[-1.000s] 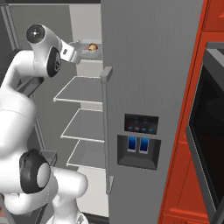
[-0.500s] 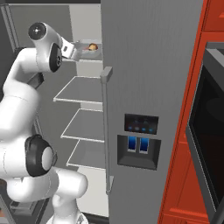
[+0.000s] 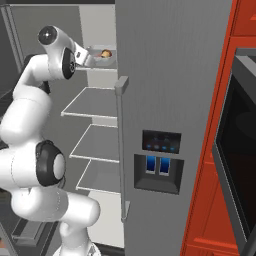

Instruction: Place the tupperware containing the steak and mushroom meal in the microwave. Close the microwave door and press the start button to reheat the meal.

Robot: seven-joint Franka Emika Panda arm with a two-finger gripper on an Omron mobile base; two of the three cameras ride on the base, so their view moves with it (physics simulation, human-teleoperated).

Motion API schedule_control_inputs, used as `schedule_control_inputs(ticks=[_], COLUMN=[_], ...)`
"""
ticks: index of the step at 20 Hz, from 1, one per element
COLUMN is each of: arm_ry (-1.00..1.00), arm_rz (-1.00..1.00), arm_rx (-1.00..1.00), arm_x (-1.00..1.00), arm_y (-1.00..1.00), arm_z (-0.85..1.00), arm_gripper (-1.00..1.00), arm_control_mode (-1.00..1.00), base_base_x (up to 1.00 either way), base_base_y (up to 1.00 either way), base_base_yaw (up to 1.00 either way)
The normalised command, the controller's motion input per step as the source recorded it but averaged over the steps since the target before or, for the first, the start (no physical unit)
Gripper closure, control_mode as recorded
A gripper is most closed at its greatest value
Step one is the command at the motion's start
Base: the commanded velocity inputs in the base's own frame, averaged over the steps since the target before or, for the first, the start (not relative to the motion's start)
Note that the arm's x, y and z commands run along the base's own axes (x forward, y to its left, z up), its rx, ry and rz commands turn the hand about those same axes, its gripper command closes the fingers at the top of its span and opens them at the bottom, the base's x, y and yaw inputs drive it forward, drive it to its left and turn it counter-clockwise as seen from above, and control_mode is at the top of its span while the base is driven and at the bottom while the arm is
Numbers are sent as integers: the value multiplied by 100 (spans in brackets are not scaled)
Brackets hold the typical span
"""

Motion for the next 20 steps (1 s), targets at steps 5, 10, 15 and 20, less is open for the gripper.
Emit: schedule_control_inputs(ticks=[5,10,15,20], arm_ry=[4,9,15,11], arm_rz=[-7,-4,-3,-2], arm_rx=[4,0,0,0], arm_x=[38,32,36,40], arm_y=[0,4,6,12], arm_z=[0,0,0,-4], arm_gripper=[-100,-100,-100,-100], arm_control_mode=[-100,-100,-100,-100], base_base_x=[0,0,0,0], base_base_y=[0,0,0,0], base_base_yaw=[0,0,0,0])
